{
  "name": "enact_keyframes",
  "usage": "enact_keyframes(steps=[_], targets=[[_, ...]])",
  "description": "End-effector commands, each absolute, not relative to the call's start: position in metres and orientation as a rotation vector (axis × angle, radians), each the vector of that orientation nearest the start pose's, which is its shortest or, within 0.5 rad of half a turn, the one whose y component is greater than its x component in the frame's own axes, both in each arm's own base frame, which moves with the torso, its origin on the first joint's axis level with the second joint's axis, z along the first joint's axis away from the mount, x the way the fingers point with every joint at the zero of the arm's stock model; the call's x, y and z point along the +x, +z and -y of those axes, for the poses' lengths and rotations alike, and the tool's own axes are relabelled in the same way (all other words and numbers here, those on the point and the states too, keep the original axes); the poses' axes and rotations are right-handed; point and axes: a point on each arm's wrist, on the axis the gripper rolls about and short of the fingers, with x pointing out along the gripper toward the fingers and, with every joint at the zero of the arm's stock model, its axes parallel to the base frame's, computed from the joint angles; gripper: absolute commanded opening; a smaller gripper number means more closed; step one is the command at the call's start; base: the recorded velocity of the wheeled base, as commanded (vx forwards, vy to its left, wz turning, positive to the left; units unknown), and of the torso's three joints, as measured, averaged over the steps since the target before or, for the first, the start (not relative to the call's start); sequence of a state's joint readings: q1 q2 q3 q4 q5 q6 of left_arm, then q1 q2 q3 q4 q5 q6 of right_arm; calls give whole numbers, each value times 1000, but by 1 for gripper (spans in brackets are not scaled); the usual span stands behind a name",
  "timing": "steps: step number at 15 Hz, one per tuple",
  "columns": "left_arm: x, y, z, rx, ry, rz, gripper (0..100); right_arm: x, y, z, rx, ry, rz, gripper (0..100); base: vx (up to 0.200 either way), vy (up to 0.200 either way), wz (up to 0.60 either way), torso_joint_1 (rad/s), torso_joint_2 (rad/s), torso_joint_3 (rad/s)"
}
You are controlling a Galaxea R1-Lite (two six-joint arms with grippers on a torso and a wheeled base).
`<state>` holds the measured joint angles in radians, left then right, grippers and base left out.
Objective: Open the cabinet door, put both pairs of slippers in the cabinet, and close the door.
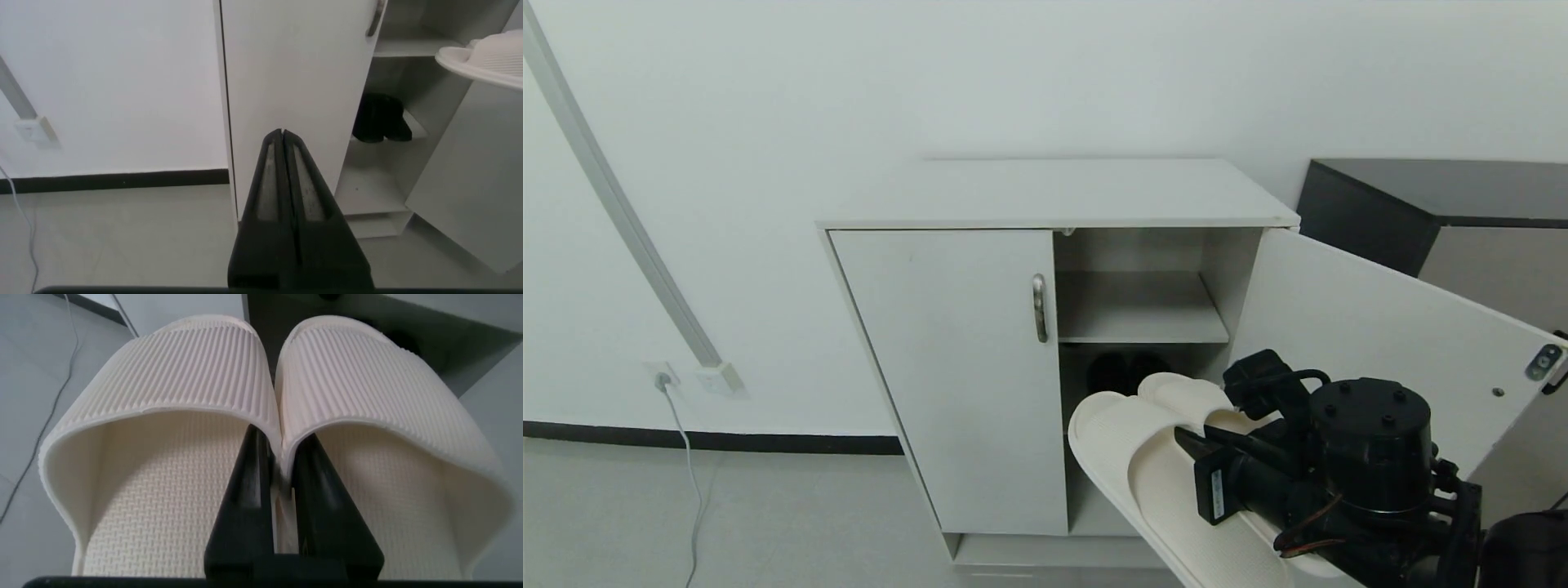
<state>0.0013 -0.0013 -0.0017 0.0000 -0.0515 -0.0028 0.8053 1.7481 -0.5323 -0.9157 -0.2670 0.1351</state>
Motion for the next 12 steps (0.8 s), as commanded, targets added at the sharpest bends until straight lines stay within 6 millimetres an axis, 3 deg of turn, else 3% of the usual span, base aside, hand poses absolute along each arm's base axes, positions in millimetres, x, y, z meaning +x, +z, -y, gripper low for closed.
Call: enact_keyframes(steps=[1, 12], targets=[[-23, 76, 1, -3, -51, 1, 0, 199, 126, -198, -27, 515, -301, 0, 0, 0, 0, -134, 466, 325], [-23, 76, 1, -3, -49, 3, 0, 199, 118, -199, -50, 519, -298, 0, 0, 0, 0, -62, 409, 344]])
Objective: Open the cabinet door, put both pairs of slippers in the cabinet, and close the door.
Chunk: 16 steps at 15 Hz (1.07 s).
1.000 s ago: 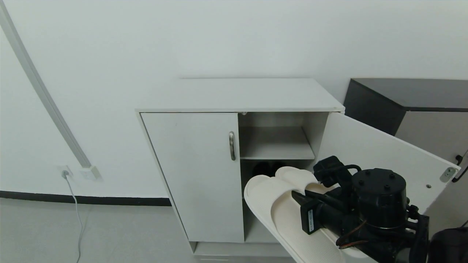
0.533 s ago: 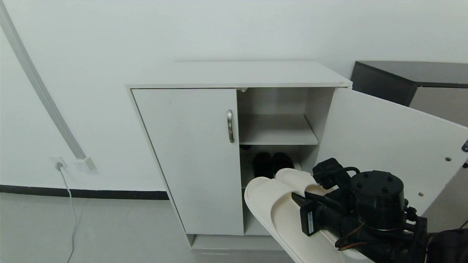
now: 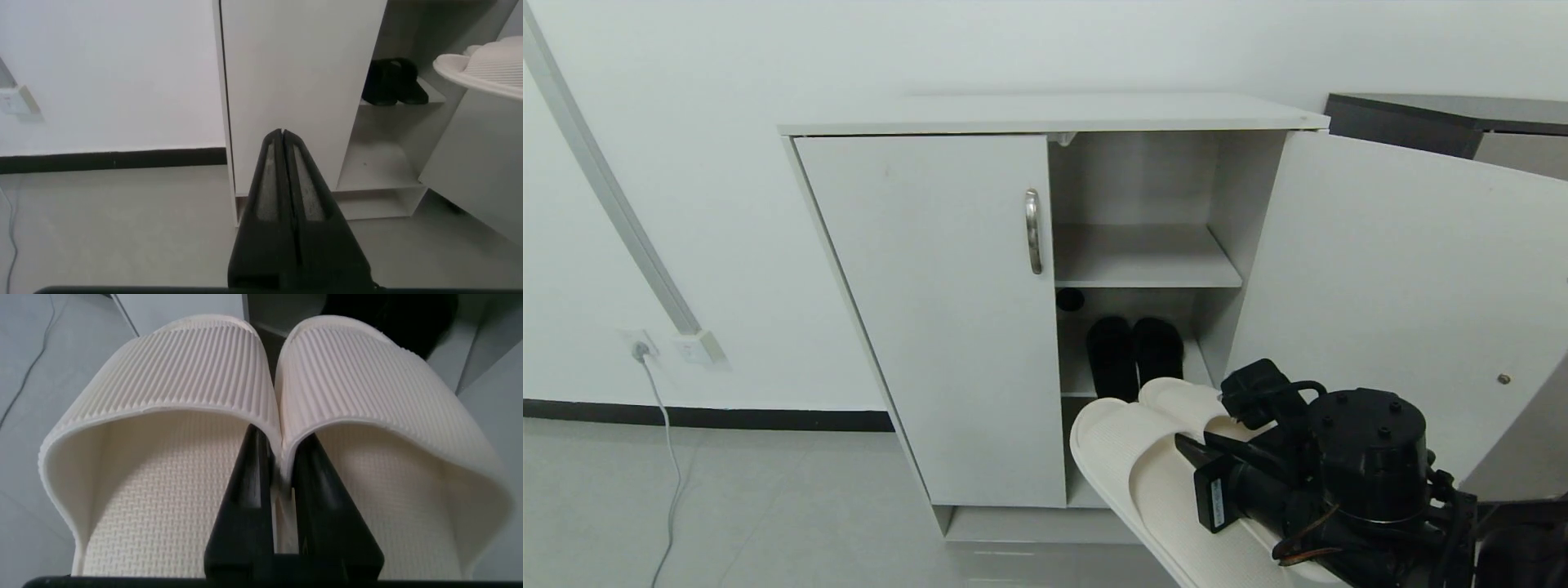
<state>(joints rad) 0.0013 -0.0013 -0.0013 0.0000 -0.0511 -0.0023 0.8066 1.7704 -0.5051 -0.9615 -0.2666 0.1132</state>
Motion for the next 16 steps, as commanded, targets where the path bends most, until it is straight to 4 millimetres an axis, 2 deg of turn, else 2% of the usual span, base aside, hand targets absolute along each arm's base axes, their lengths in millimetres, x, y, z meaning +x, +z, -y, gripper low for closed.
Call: enact_keyframes(steps=[1, 2, 4, 7, 13, 16], targets=[[-23, 76, 1, -3, -51, 1, 0, 199, 118, -199, -50, 519, -298, 0, 0, 0, 0, 2, 95, 100], [-23, 76, 1, -3, -49, 1, 0, 199, 118, -199, -51, 519, -297, 0, 0, 0, 0, 2, 61, 46], [-23, 76, 1, -3, -49, 1, 0, 199, 118, -199, -61, 522, -295, 0, 0, 0, -600, 2, 15, 19], [-23, 76, 1, -3, -49, 1, 0, 198, 119, -200, -59, 528, -288, 0, 0, 0, 0, 0, 0, 0], [-23, 76, 1, -3, -49, 1, 0, 209, 105, -212, -62, 523, -247, 0, 0, 0, 0, 0, 0, 0], [-23, 76, 1, -3, -51, 1, 0, 219, 99, -236, -70, 374, -216, 0, 0, 0, 0, 0, 0, 0]])
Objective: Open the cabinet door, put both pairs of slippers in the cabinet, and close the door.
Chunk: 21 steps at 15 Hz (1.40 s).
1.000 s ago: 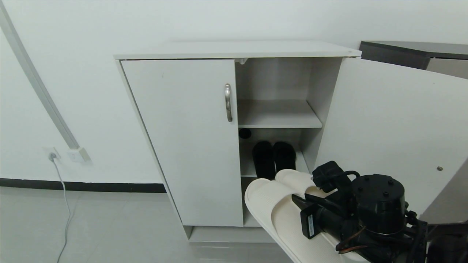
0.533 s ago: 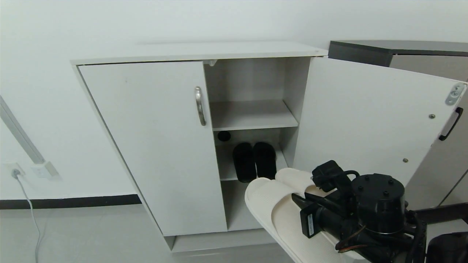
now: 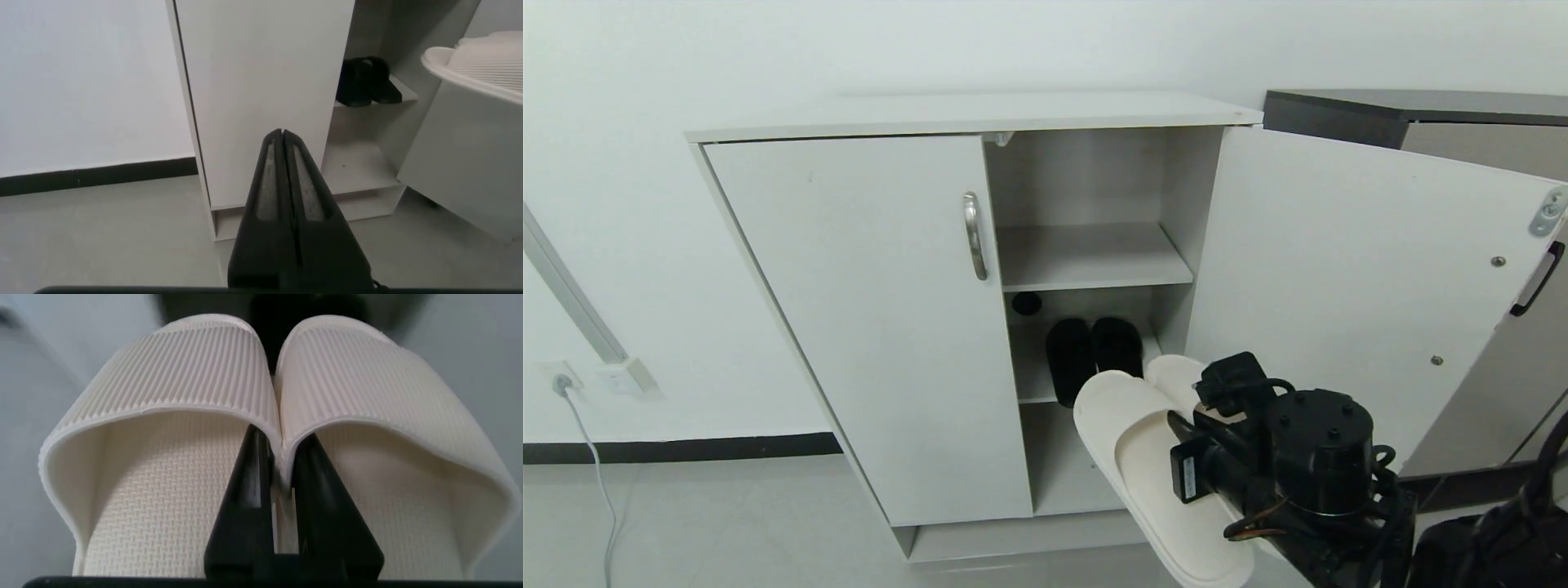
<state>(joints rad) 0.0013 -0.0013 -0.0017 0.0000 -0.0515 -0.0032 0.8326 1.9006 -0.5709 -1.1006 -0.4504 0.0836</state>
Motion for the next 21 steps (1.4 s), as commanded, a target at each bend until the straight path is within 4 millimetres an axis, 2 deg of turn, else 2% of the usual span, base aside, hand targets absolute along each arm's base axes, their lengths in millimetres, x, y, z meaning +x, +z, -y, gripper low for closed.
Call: enact_keyframes(steps=[1, 3, 5, 6, 10, 12, 17, 19, 21], targets=[[-23, 76, 1, -3, -51, 1, 0, 217, 96, -243, -76, 364, -218, 0, 0, 0, 0, 0, 0, 0], [-23, 76, 1, -3, -51, 1, 0, 216, 96, -253, -52, 363, -259, 0, 0, 0, 0, 0, 0, 0], [-23, 76, 1, -3, -51, 1, 0, 223, 101, -262, -2, 268, -327, 0, 0, 0, 0, 0, 0, 0], [-23, 76, 1, -3, -51, 1, 0, 226, 106, -268, 10, 183, -361, 0, 0, 0, 0, 0, 0, 0], [-23, 76, 1, -5, -51, 1, 0, 234, 129, -281, 32, 143, -337, 0, 0, 0, 0, 0, 0, 0], [-23, 76, 1, -5, -51, 1, 0, 235, 144, -281, -17, 118, -306, 0, 0, 0, 0, 0, 0, 0], [-23, 76, 1, -3, -51, 1, 0, 221, 205, -288, 7, 178, -223, 0, 0, 0, 0, 0, 0, 0], [-23, 76, 1, -5, -51, 3, 0, 229, 218, -297, 23, 176, -208, 0, 0, 0, 0, 0, 0, 0], [-23, 76, 1, -5, -51, 1, 0, 243, 219, -302, 32, 157, -202, 0, 0, 0, 0, 0, 0, 0]])
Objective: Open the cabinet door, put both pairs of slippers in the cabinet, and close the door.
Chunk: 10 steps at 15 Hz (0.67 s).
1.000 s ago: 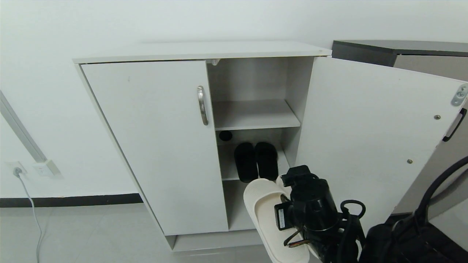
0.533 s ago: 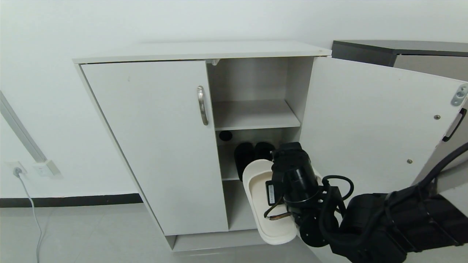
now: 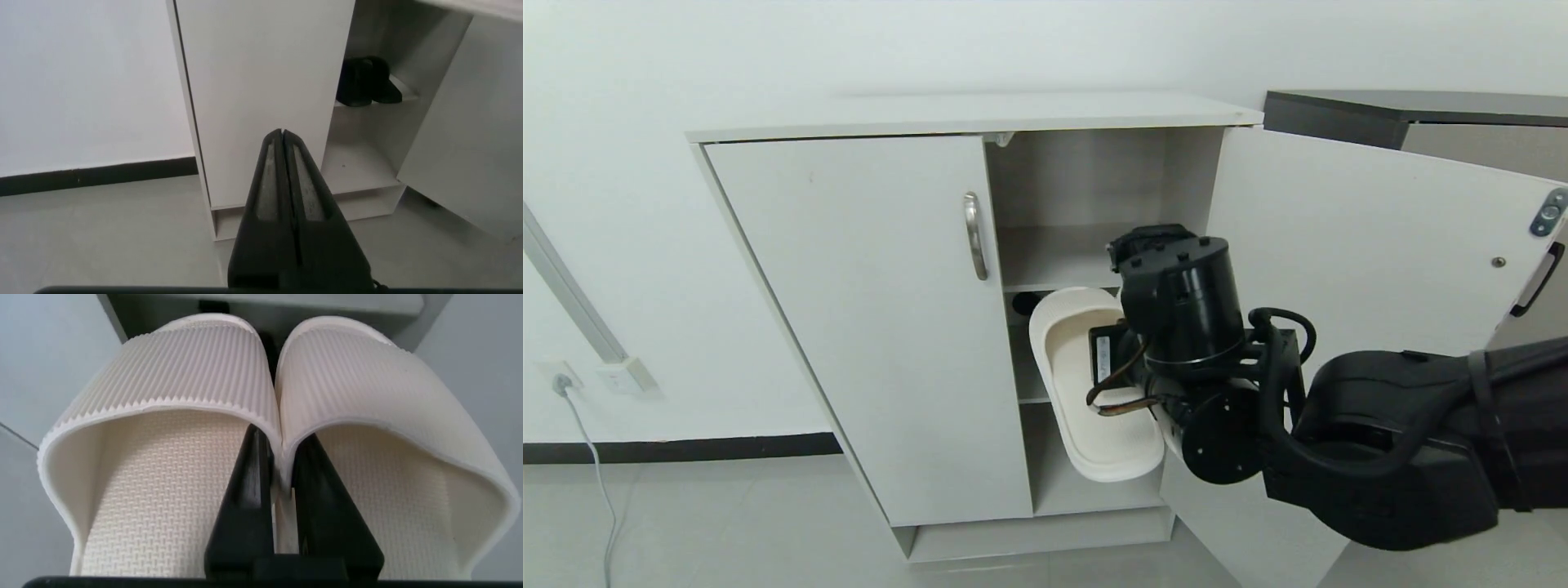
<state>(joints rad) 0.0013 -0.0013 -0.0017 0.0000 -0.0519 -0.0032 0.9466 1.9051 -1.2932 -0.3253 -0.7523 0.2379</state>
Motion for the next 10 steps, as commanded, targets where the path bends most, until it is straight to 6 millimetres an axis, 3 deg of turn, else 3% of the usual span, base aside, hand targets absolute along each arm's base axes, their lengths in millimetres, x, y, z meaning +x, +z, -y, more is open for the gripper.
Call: enact_keyframes(steps=[1, 6, 10], targets=[[-23, 76, 1, -3, -51, 1, 0, 249, 218, -304, 34, 149, -201, 0, 0, 0, 0, 0, 0, 0], [-23, 76, 1, -3, -51, 1, 0, 259, 209, -309, 24, 137, -211, 0, 0, 0, 0, 0, 0, 0], [-23, 76, 1, -3, -51, 1, 0, 261, 214, -312, 39, 139, -198, 0, 0, 0, 0, 0, 0, 0]])
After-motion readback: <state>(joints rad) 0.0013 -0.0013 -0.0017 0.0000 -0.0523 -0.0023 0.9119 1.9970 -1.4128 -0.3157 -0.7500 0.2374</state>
